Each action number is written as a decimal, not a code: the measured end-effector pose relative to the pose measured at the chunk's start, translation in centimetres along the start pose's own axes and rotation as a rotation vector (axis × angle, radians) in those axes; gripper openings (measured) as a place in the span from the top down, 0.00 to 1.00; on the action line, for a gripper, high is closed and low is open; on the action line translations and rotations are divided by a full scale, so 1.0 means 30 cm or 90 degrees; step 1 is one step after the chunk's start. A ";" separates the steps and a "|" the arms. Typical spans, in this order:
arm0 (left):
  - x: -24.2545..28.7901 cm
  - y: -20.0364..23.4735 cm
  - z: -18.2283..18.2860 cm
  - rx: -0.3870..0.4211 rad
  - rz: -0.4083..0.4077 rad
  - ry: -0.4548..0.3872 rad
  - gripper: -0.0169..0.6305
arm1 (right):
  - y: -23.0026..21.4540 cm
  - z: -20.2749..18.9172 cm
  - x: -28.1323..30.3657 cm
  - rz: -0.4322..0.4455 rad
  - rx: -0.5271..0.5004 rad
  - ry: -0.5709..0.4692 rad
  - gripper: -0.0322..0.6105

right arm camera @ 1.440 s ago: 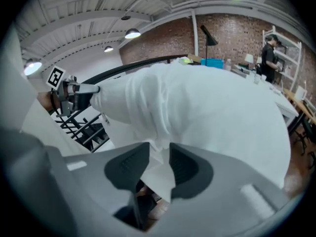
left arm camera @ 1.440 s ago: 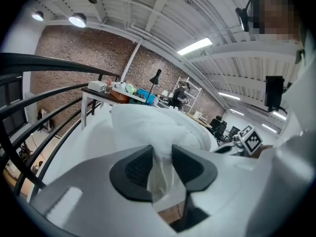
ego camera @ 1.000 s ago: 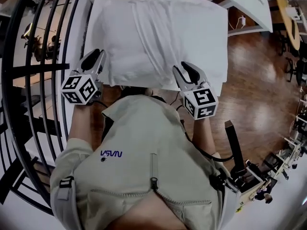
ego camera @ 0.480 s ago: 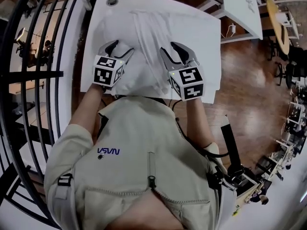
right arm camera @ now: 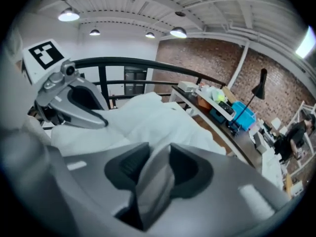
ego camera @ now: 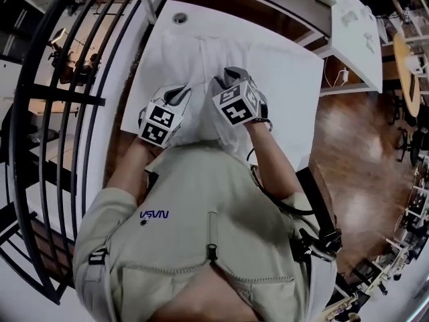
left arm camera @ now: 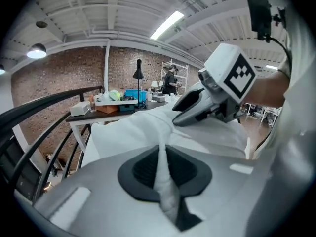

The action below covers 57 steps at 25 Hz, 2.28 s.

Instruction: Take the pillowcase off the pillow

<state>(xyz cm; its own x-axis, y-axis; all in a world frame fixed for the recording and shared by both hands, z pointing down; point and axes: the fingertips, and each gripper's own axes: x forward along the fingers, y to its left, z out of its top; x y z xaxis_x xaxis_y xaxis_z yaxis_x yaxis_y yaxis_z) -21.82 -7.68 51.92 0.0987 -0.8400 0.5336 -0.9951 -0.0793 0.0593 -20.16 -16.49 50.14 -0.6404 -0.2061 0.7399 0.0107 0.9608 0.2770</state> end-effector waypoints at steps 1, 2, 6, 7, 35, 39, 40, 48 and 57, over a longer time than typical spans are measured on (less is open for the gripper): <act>-0.015 -0.001 0.007 0.006 0.001 -0.010 0.92 | -0.021 0.003 -0.004 -0.014 0.006 -0.003 0.83; -0.033 0.001 0.014 0.012 0.003 -0.021 0.92 | -0.052 0.008 -0.013 -0.031 0.019 -0.011 0.92; -0.127 0.040 0.030 0.035 0.015 -0.057 0.94 | -0.246 -0.007 -0.093 -0.124 0.098 -0.045 0.94; -0.151 0.049 0.025 0.035 0.012 -0.062 0.94 | -0.297 -0.026 -0.119 -0.146 0.121 -0.052 0.94; 0.115 0.161 0.298 0.113 0.043 -0.011 0.59 | -0.241 -0.334 -0.130 -0.205 0.172 -0.080 0.94; 0.267 0.159 0.172 0.116 0.017 0.127 0.62 | -0.230 -0.312 -0.130 -0.203 0.144 -0.087 0.94; 0.277 0.154 0.158 0.117 0.016 0.138 0.68 | -0.233 -0.309 -0.133 -0.198 0.139 -0.086 0.94; 0.231 0.068 0.166 0.143 0.048 0.086 0.92 | -0.259 -0.095 -0.257 -0.068 0.170 -0.187 0.74; 0.063 -0.089 0.224 0.145 0.063 -0.017 0.93 | -0.273 0.148 -0.118 0.009 0.081 -0.161 0.67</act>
<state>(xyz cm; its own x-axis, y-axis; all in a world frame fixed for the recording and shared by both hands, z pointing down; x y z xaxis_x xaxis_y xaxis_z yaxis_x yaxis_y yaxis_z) -19.04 -12.67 47.09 0.0030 -0.8630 0.5053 -0.9762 -0.1121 -0.1857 -21.38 -22.81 42.53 -0.8121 -0.1549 0.5626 -0.0648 0.9821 0.1768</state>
